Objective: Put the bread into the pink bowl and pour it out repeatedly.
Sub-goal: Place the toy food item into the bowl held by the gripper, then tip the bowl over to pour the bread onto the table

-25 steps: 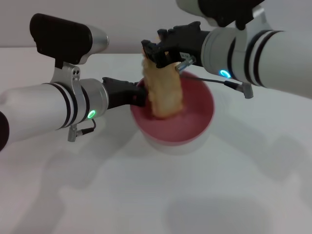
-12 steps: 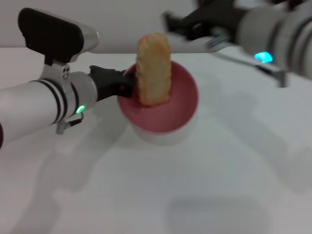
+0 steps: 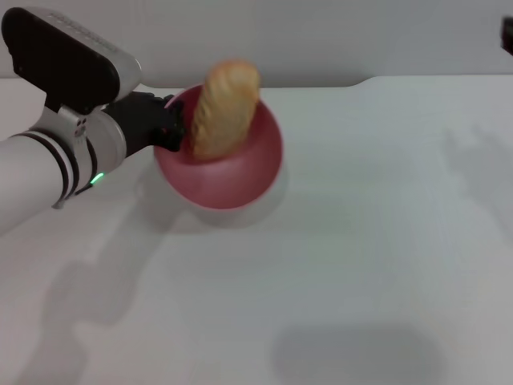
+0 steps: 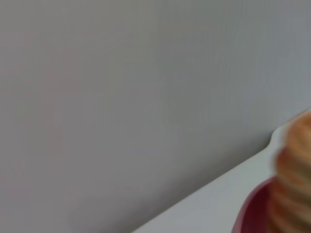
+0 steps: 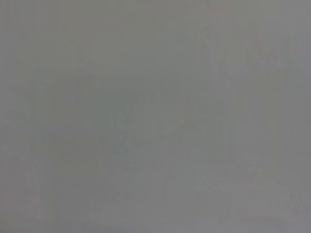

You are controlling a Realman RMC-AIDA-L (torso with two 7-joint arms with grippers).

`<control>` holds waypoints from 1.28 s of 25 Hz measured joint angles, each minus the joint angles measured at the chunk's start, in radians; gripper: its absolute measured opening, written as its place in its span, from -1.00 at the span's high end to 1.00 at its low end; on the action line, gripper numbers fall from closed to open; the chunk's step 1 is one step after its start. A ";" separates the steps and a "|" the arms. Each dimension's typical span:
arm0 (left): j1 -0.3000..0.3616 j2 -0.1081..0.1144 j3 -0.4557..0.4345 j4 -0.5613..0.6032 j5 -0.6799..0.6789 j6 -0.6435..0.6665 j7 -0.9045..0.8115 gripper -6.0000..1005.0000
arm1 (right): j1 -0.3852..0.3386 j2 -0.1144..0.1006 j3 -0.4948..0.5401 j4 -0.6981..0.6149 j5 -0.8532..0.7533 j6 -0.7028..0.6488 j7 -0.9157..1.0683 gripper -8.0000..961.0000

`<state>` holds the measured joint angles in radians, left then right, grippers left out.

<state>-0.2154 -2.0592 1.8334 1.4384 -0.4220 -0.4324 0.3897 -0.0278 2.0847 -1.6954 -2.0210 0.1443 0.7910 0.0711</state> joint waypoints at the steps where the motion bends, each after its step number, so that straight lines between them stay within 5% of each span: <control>1: 0.001 0.000 0.001 0.002 0.017 0.001 0.009 0.89 | -0.003 -0.001 0.005 0.004 0.000 0.008 -0.002 -0.20; 3: 0.002 -0.001 0.016 0.006 0.078 0.005 0.044 0.89 | -0.007 -0.002 0.012 0.023 0.004 0.031 -0.013 0.12; 11: -0.005 -0.008 0.082 0.018 0.380 -0.005 0.052 0.89 | 0.003 -0.005 0.014 0.085 0.019 0.040 -0.023 0.47; 18: -0.006 -0.006 0.105 0.058 0.430 -0.038 -0.018 0.89 | 0.013 -0.006 0.006 0.110 0.035 0.041 -0.024 0.99; 32: 0.091 -0.012 0.240 0.149 0.938 0.108 -0.177 0.89 | 0.018 -0.006 -0.001 0.114 0.035 0.034 -0.024 0.99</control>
<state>-0.1242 -2.0711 2.0731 1.5872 0.5158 -0.3246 0.2127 -0.0098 2.0786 -1.6968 -1.9069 0.1798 0.8248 0.0475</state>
